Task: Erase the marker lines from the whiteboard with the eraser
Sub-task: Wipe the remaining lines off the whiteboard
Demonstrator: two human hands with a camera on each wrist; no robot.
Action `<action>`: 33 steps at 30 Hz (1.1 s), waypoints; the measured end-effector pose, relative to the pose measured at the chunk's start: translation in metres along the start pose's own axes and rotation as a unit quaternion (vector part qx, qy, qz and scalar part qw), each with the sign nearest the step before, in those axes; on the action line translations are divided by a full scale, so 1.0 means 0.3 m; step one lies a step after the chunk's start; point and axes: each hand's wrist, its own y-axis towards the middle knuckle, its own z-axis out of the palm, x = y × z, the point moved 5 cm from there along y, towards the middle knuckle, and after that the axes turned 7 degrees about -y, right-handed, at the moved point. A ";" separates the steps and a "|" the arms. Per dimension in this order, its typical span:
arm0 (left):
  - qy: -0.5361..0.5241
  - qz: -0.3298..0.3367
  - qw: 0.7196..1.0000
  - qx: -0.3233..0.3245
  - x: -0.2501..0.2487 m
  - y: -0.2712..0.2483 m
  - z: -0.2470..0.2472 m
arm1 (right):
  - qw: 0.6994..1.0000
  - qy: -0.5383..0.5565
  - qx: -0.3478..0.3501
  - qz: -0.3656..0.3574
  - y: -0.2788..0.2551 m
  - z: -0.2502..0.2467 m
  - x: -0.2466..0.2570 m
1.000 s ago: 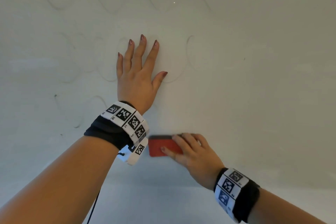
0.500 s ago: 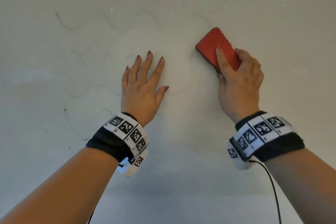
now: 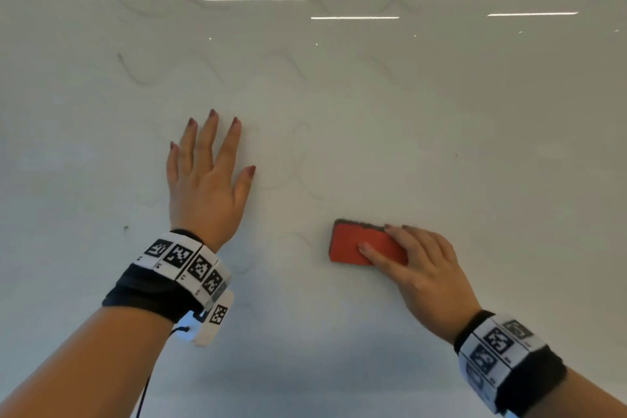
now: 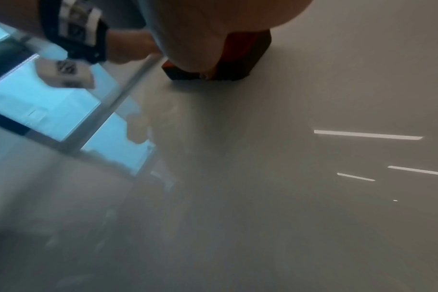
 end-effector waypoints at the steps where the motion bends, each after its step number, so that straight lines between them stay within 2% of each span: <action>1: 0.001 -0.001 1.000 0.008 0.013 -0.001 0.004 | 0.999 0.001 -0.020 0.041 0.040 -0.018 -0.044; 4: 0.000 0.003 1.000 0.012 0.014 0.000 0.015 | 0.981 0.019 -0.072 0.179 0.227 -0.107 -0.175; 6: -0.001 0.004 1.000 0.006 0.006 -0.001 0.018 | 0.974 0.021 -0.062 0.218 0.346 -0.148 -0.198; 8: -0.003 0.004 1.000 0.005 0.007 0.000 0.022 | 0.973 0.023 -0.059 0.221 0.423 -0.162 -0.143; 11: 0.001 0.009 1.000 0.005 0.015 0.000 0.022 | 0.987 0.028 -0.050 0.150 0.446 -0.135 0.026; 15: -0.001 0.015 1.000 0.009 0.028 0.004 0.015 | 0.997 0.028 -0.036 0.070 0.304 -0.067 0.185; 20: -0.007 0.016 1.000 0.015 0.026 0.006 0.017 | 0.997 0.029 0.054 -0.045 0.050 0.040 0.266; 22: -0.009 0.016 1.000 0.015 0.027 0.005 0.021 | 0.997 0.014 0.055 -0.061 0.014 0.046 0.243; 24: -0.013 0.019 1.000 0.014 0.027 0.004 0.023 | 1.000 0.002 0.020 -0.023 0.036 0.026 0.189; 28: -0.008 0.021 1.000 0.013 0.029 0.005 0.026 | 0.988 0.001 -0.051 0.143 0.202 -0.056 0.062; 30: -0.007 0.021 1.000 0.011 0.027 0.002 0.028 | 0.982 0.001 -0.058 0.181 0.288 -0.083 0.038; 33: -0.001 0.020 1.000 0.008 0.029 0.001 0.033 | 0.977 0.007 -0.070 0.200 0.383 -0.111 -0.003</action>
